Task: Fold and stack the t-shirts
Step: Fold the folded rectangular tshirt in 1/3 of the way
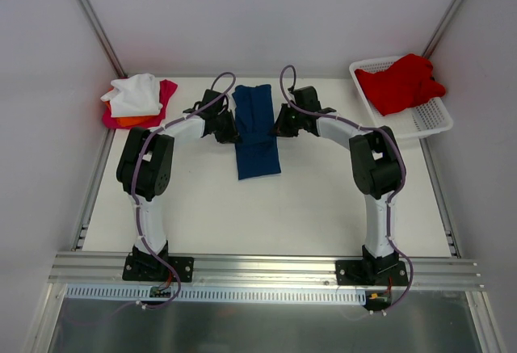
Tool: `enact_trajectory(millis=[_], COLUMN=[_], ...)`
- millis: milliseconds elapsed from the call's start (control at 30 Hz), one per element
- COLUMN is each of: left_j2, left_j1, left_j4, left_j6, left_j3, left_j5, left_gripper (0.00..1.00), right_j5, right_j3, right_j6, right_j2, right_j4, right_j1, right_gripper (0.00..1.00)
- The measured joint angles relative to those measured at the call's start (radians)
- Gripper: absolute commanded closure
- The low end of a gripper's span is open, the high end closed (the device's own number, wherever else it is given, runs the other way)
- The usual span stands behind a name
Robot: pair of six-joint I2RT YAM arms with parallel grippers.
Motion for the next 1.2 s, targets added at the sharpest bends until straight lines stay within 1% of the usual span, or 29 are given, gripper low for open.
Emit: enact_trajectory(millis=[167,200,233,267,300,333,367,400,433,467,533,567,600,1067,1200], left_j2=[0.0,0.0,0.0,0.0,0.0,0.0,0.0,0.0,0.0,0.0,0.0,0.0,0.0,-0.005,-0.027], left_j1=[0.0,0.0,0.0,0.0,0.0,0.0,0.0,0.0,0.0,0.0,0.0,0.0,0.0,0.0,0.0], left_j4=[0.0,0.0,-0.001,0.0,-0.001,-0.001,-0.001,-0.002,-0.001,-0.002,-0.002,-0.002,-0.002,-0.005,-0.009], left_j6=[0.008,0.01,0.011,0.014,0.017,0.023,0.03,0.027,0.027,0.027,0.032,0.034,0.037,0.037,0.037], left_j3=[0.004,0.005,0.005,0.005,0.006,0.007,0.007,0.007,0.007,0.007,0.007,0.007,0.007,0.007,0.006], left_j5=[0.002,0.002,0.002,0.002,0.002,0.002,0.002,0.001,0.001,0.0,0.001,0.0,0.0,-0.008,-0.007], left_gripper=[1.0,0.99,0.95,0.8,0.7,0.51,0.42,0.36,0.31,0.19,0.11,0.03,0.01,0.01,0.01], right_j5=[0.0,0.0,0.0,0.0,0.002,0.003,0.004,0.005,0.007,0.008,0.011,0.011,0.012,0.022,0.033], right_j3=[0.0,0.0,0.0,0.0,0.0,0.0,0.0,-0.002,-0.002,-0.004,-0.007,-0.01,-0.013,-0.029,-0.05], right_j6=[0.001,0.002,0.003,0.003,0.005,0.005,0.006,0.006,0.006,0.005,0.006,0.006,0.006,0.005,-0.001], right_j2=[0.0,0.0,0.0,0.0,0.0,0.0,0.0,0.0,0.0,0.0,0.0,0.0,0.0,-0.001,-0.025], right_j4=[0.0,0.0,0.0,0.0,0.0,0.0,0.0,0.0,0.0,0.0,0.0,0.0,0.0,0.0,-0.004], right_j1=[-0.002,-0.002,-0.002,-0.002,-0.002,-0.002,-0.003,-0.004,-0.005,-0.007,-0.009,-0.01,-0.011,-0.011,-0.011], right_gripper=[0.99,0.91,0.86,0.82,0.8,0.76,0.73,0.65,0.62,0.61,0.6,0.59,0.59,0.59,0.59])
